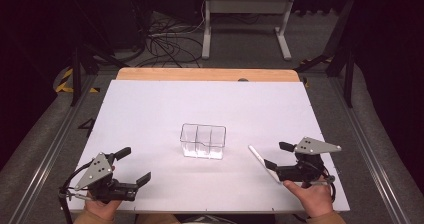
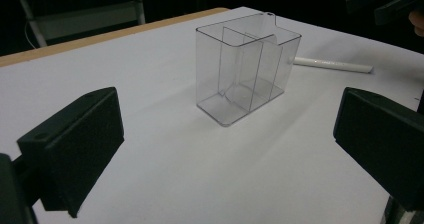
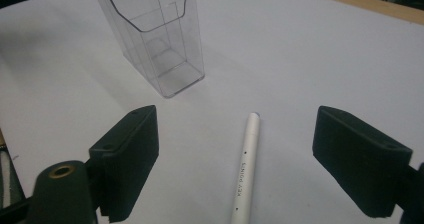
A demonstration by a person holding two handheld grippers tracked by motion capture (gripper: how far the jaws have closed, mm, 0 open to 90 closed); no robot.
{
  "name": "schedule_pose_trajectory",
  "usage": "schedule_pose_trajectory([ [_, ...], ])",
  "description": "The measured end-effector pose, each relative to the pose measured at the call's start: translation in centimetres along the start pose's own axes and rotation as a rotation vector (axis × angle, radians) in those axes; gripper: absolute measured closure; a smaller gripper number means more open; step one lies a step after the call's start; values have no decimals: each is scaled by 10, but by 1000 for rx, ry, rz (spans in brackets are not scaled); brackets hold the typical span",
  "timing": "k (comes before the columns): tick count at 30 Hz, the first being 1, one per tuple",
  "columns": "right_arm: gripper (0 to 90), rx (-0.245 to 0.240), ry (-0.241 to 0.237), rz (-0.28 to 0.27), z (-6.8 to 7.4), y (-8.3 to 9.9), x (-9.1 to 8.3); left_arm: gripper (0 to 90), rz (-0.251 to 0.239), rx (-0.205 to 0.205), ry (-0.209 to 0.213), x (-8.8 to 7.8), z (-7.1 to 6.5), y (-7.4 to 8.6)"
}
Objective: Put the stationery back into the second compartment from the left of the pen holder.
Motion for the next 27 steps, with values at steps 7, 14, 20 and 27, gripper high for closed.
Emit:
schedule_pose_trajectory([
  [7,270,-25,39,104,-1,-1,16,6,-1,1,0,0,-1,0],
  [14,275,-17,42,169,0,-3,27,5,-1,2,-1,0,-1,1],
  [20,324,-2,41,230,0,-2,38,6,0,7,-2,1,0,1],
  [27,348,-8,40,292,0,1,49,6,-2,9,-1,0,0,1],
])
Point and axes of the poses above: each handheld gripper's, and its own axes: x roughly forward along the jaws, y roughly out of its underside, z roughly to its left, the point moved 10 cm from there along x, roughly forward along the jaws, and after that the axes turned 4 degrees about -x, right-handed, at the moved point
